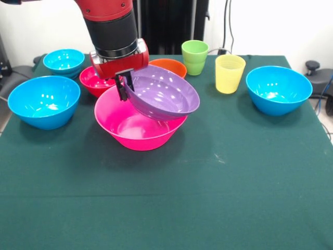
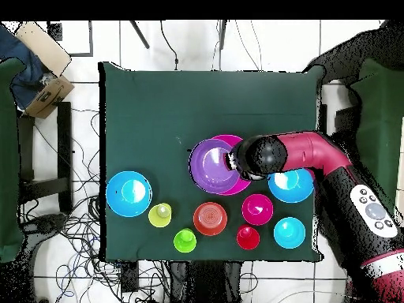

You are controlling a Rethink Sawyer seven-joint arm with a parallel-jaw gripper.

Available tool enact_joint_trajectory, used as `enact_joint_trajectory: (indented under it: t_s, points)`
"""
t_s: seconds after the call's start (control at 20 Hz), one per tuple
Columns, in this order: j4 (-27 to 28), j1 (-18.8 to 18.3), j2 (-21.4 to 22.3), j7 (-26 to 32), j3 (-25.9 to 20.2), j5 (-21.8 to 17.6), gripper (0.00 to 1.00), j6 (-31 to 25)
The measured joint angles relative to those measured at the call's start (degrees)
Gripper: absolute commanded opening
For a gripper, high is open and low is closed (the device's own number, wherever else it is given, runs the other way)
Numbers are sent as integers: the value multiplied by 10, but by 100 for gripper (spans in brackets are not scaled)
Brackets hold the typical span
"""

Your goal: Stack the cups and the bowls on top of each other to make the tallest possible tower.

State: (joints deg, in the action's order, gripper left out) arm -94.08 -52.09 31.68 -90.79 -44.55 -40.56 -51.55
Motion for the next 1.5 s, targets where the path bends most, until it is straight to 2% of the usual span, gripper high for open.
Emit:
enact_joint_trajectory:
  t_s: [0.15, 0.2, 1.5]
  points:
    - [0, -2, -1, 0, -2, 0, 0, 0]
    - [0, -4, -1, 0, -3, 0, 100, 0]
    - [1, -12, 3, 0, -25, 6, 100, -6]
